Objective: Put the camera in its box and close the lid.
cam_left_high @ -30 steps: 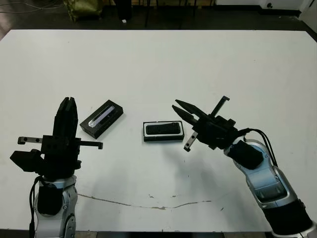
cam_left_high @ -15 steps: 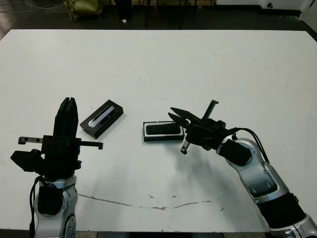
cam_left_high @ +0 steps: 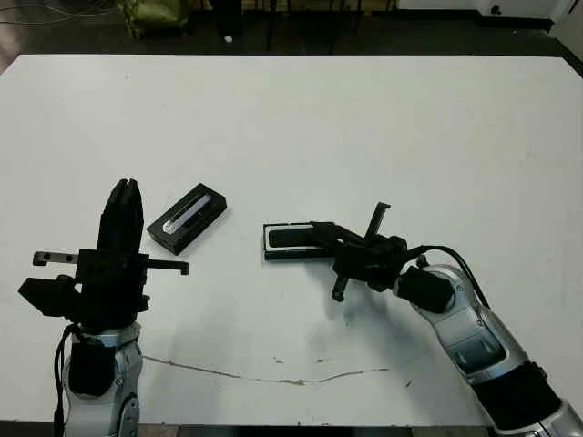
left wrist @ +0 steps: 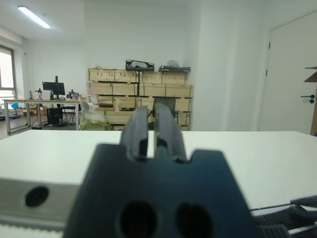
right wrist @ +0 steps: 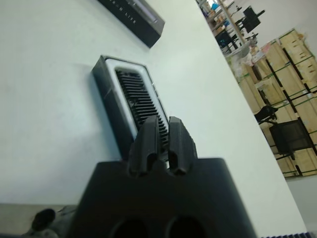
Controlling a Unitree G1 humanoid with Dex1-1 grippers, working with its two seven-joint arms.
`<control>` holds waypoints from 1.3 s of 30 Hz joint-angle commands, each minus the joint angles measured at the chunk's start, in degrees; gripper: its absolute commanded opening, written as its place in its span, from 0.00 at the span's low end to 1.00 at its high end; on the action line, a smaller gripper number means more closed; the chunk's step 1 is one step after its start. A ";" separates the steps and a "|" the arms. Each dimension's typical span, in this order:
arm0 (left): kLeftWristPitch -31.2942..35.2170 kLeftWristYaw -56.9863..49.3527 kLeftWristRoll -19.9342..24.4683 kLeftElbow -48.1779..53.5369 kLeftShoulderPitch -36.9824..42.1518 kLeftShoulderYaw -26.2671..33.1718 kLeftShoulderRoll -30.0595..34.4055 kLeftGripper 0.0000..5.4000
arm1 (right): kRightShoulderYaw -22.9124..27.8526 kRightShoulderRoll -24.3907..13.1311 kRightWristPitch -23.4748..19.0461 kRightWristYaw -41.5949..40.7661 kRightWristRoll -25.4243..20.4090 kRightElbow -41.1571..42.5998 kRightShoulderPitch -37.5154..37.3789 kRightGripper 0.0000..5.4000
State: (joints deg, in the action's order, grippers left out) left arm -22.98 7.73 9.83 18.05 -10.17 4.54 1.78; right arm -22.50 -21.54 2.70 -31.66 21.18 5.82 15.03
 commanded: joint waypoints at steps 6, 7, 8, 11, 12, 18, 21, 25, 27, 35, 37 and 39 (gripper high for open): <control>0.45 -0.09 -0.18 -0.70 -0.76 0.10 0.15 0.00 | -0.60 -2.52 -2.12 -2.79 -1.44 -1.93 -4.31 0.00; 0.38 -0.03 -0.16 -0.75 -0.72 0.12 0.18 0.00 | -0.35 -2.42 -2.48 -2.85 -2.03 -2.14 -4.45 0.00; 0.28 0.07 -0.04 -0.85 -0.66 0.14 0.23 0.00 | 0.09 -2.12 -3.06 -2.92 -3.03 -2.66 -4.51 0.00; 0.21 0.26 0.00 -0.84 -0.62 0.17 0.39 0.00 | 1.83 -0.60 -7.82 -3.69 -7.27 -4.80 -4.18 0.00; 0.23 0.34 0.13 -0.85 -0.62 0.19 0.42 0.00 | 2.44 -0.08 -10.08 -4.05 -8.81 -5.41 -3.95 0.00; -0.63 0.72 0.45 -1.22 -0.53 0.34 0.57 0.00 | 5.48 0.50 -15.22 -6.89 -17.11 -7.02 -3.18 0.00; -0.13 0.60 0.45 -0.86 -0.76 0.35 0.45 0.00 | 7.49 0.43 -16.38 -8.45 -22.25 -3.62 -4.05 0.00; 0.05 0.39 0.23 -0.73 -0.78 0.26 0.34 0.00 | 12.34 1.16 -24.08 -9.52 -31.95 4.05 -4.79 0.00; -0.41 0.23 -0.20 -1.08 -0.65 0.33 0.26 0.00 | 15.37 1.71 -27.50 -8.87 -36.58 7.43 -4.85 0.00; 0.36 0.39 0.40 -1.06 -0.44 0.33 0.39 0.00 | 23.96 2.19 -41.47 -4.65 -52.13 15.82 -3.76 0.00; 0.15 0.22 0.17 -1.11 -0.41 0.44 0.35 0.00 | 24.94 2.34 -42.34 -4.45 -54.87 16.35 -3.61 0.00; 0.13 0.17 0.15 -0.98 -0.49 0.51 0.35 0.00 | 26.14 2.30 -43.52 -3.88 -57.69 17.18 -3.30 0.00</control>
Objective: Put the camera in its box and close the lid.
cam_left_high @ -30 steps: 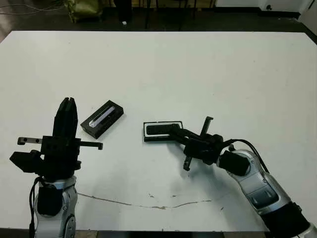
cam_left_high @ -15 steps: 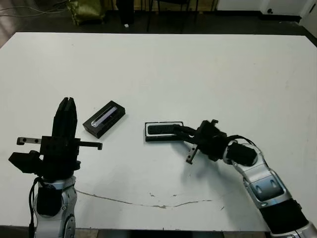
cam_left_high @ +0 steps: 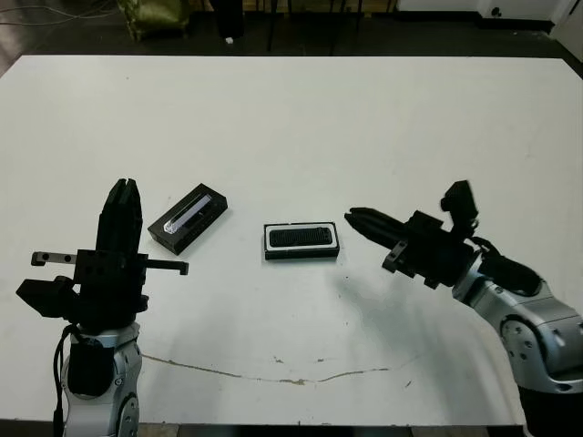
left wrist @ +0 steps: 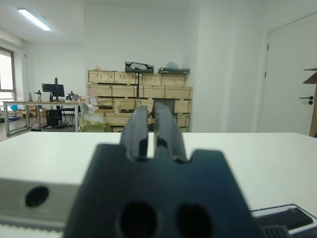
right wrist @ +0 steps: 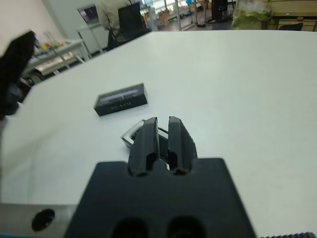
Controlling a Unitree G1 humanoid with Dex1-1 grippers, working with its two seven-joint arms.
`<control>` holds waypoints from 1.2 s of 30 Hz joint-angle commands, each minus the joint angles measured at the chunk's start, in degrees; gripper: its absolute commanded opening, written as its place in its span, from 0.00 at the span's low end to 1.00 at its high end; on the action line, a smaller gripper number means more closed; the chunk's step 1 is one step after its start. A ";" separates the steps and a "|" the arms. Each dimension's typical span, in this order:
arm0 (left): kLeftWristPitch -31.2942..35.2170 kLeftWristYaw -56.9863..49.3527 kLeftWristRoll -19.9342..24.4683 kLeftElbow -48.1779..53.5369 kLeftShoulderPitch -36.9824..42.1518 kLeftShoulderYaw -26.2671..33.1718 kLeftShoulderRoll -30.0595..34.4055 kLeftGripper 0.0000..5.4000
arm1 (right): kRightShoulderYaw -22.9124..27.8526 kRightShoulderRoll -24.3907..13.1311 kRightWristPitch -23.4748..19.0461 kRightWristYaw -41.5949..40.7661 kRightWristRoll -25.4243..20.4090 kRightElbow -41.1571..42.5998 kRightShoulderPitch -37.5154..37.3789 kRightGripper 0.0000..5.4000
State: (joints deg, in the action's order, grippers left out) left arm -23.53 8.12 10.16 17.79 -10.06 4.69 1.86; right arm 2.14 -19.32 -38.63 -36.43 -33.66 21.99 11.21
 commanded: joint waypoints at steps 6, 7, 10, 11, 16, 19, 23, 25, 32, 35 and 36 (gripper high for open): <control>1.62 -0.20 0.30 0.17 -0.90 0.41 0.31 0.00 | 6.50 -0.61 1.38 4.34 -5.74 6.49 0.29 0.00; 1.31 -0.18 0.06 -0.01 -0.83 0.50 0.37 0.00 | 6.65 -0.41 5.17 4.37 -3.66 7.35 -0.49 0.00; 1.46 -0.28 -0.08 0.00 -0.74 0.67 0.41 0.00 | 5.57 0.20 17.77 5.46 5.31 8.96 -4.03 0.00; 1.72 -0.47 -0.17 0.18 -0.76 0.76 0.36 0.00 | 5.07 0.42 21.89 6.15 8.63 9.35 -5.66 0.00; 0.96 0.58 0.78 -0.93 0.15 1.82 1.39 0.00 | 3.97 2.58 38.79 7.08 17.00 7.20 -12.11 0.00; 1.10 0.91 1.26 -1.65 0.88 2.06 1.59 0.00 | 3.72 3.55 43.39 8.50 19.22 6.29 -14.63 0.00; 1.27 0.54 0.21 -2.68 2.04 2.50 1.77 0.00 | 3.40 4.54 47.43 10.94 22.30 5.27 -16.73 0.00; 1.92 0.22 -0.31 -3.08 2.63 2.99 2.09 0.00 | 3.35 4.82 47.64 12.26 23.13 5.61 -17.87 0.00; 4.33 -0.04 -0.59 -4.19 5.30 4.49 3.51 0.00 | 4.94 5.67 45.81 13.55 16.50 5.39 -19.92 0.00; 6.32 -0.09 -0.71 -4.73 6.53 4.93 4.44 0.00 | 5.48 5.88 45.60 13.69 14.49 4.37 -20.23 0.00; 7.72 -0.10 -0.64 -4.61 6.91 5.02 4.82 0.00 | 5.55 5.83 45.82 13.80 14.71 3.88 -20.26 0.00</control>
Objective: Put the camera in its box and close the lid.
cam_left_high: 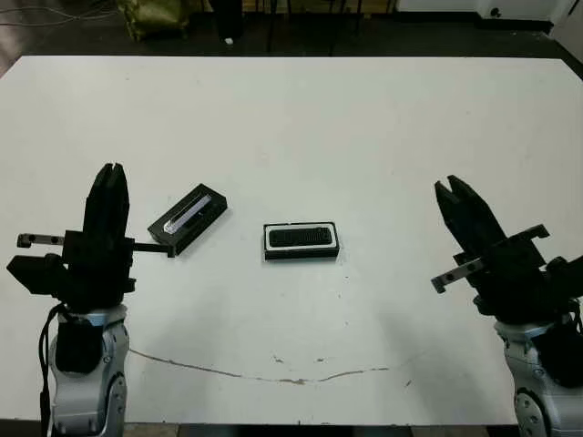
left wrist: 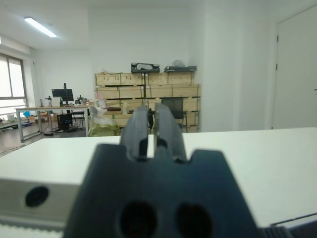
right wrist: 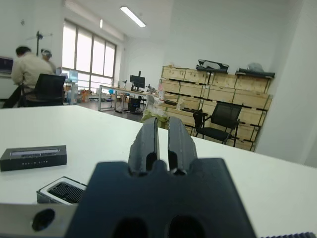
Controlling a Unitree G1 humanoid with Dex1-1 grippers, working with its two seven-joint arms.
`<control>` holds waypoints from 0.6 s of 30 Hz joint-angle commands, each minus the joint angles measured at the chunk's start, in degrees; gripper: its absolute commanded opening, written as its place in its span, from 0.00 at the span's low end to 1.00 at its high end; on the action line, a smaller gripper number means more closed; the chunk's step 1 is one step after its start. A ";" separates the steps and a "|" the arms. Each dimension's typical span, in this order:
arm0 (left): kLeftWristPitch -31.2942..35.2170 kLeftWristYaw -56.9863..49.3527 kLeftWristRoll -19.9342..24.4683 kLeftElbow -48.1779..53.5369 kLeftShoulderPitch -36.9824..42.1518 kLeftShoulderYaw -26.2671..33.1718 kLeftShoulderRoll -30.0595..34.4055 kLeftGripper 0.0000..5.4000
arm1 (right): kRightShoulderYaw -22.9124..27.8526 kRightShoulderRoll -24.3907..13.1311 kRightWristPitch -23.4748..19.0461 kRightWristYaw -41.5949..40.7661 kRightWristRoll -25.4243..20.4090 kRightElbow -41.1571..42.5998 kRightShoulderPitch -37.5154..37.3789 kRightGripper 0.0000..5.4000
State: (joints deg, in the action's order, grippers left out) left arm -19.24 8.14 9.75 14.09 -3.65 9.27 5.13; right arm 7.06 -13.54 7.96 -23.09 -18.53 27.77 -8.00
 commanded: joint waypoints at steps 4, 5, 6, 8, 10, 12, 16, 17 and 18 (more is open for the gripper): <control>9.92 2.12 0.97 -0.43 1.92 0.69 4.89 0.00 | 0.71 -0.29 -0.67 1.04 1.01 -2.93 -1.95 0.00; 12.02 3.21 1.54 -0.12 2.18 0.77 6.21 0.00 | 0.69 -0.32 -0.89 1.22 1.16 -2.84 -2.28 0.00; 14.46 4.59 2.07 0.44 2.36 0.84 7.93 0.00 | 0.63 -0.32 -0.98 1.38 1.25 -2.69 -2.55 0.00; 18.53 7.19 2.71 1.85 2.47 0.91 11.19 0.02 | 0.51 -0.24 -1.01 1.63 1.30 -2.60 -2.78 0.00; 21.90 10.08 2.94 3.33 2.52 0.88 14.73 0.07 | 0.45 -0.20 -1.01 1.75 1.26 -2.78 -2.79 0.00; 25.89 12.81 3.73 5.11 2.72 0.87 18.03 0.15 | 0.36 -0.14 -0.91 1.72 1.15 -3.02 -2.70 0.00; 31.02 17.45 5.54 6.08 3.75 0.64 22.46 0.33 | 0.12 -0.02 -0.63 1.40 0.46 -3.60 -2.22 0.00; 31.70 18.07 5.63 6.20 3.95 0.54 23.09 0.38 | 0.09 -0.01 -0.63 1.41 0.38 -3.61 -2.20 0.00; 31.83 18.76 5.32 6.22 4.16 0.35 23.82 0.42 | 0.09 -0.01 -0.58 1.36 0.26 -3.74 -2.15 0.00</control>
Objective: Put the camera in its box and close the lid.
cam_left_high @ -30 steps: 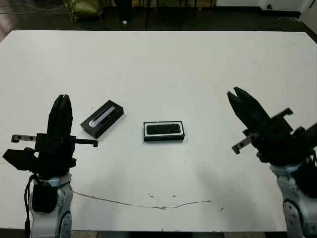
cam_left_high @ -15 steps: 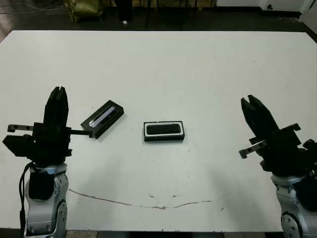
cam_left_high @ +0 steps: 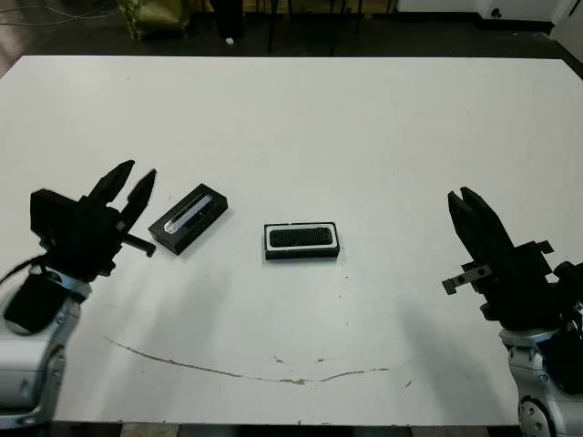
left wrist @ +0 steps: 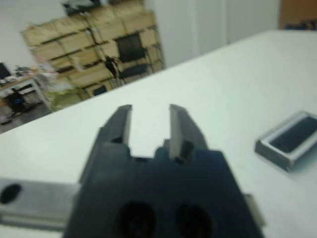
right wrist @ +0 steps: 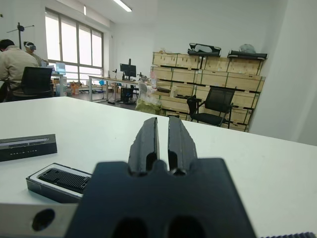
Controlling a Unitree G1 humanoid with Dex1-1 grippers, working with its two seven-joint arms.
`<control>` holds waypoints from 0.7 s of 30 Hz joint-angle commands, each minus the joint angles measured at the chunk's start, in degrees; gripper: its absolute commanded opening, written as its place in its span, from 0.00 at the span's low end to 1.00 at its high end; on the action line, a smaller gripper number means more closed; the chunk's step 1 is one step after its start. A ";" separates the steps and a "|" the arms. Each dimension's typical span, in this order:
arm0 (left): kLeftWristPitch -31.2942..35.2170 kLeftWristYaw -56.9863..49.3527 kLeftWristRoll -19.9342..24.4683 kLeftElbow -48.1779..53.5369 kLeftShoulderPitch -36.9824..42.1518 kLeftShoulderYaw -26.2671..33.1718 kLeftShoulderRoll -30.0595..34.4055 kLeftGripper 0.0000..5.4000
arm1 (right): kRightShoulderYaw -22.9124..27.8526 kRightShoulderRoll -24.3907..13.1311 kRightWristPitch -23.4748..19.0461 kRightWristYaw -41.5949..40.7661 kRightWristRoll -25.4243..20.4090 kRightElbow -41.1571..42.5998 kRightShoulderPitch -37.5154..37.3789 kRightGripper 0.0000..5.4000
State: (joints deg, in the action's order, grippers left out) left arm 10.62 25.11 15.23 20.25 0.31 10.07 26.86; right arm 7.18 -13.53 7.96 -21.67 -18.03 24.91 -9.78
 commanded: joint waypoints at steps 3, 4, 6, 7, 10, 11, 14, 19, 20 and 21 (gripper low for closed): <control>3.24 3.43 0.01 -0.04 0.87 -0.75 3.33 0.55 | 0.13 -0.31 -0.22 -0.02 0.29 -1.23 -0.31 0.00; 3.69 3.84 0.06 -0.16 1.11 -0.90 3.49 0.59 | 0.19 -0.41 -0.29 0.10 0.54 -1.16 -0.37 0.00; 3.73 4.37 -0.43 -0.57 1.47 -1.29 3.63 0.68 | 0.26 -0.52 -0.82 0.39 0.71 -0.80 -0.57 0.00; 3.73 4.46 -0.89 -0.72 1.61 -1.56 3.69 0.72 | 0.29 -0.61 -1.23 0.43 0.56 -0.55 -0.68 0.00; 4.74 3.69 -1.88 -0.29 1.81 -2.44 3.18 0.85 | 0.27 -0.68 -1.51 0.40 0.38 -0.24 -0.82 0.00; 5.16 3.48 -1.96 -0.16 1.85 -2.61 2.93 0.90 | 0.27 -0.68 -1.50 0.39 0.39 -0.26 -0.81 0.00; 6.68 2.95 -1.00 -0.66 2.05 -2.87 1.82 0.99 | 0.35 -0.71 -1.56 0.38 0.37 -0.40 -0.83 0.00; 11.24 2.35 3.02 -1.54 1.99 -2.29 -0.56 0.99 | 0.56 -0.93 -1.22 -0.15 0.12 -0.68 -0.94 0.00; 12.28 2.32 3.90 -1.67 2.05 -2.13 -0.87 0.99 | 0.62 -0.95 -0.92 -0.44 -0.04 -1.00 -0.85 0.00; 13.54 2.36 4.99 -1.90 2.16 -1.96 -1.13 0.99 | 0.65 -0.89 -0.92 -0.52 -0.18 -1.08 -0.82 0.00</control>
State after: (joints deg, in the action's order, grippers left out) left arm 21.88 27.68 19.38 19.43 2.64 7.86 26.14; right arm 7.47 -13.70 7.41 -21.83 -18.05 24.61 -9.86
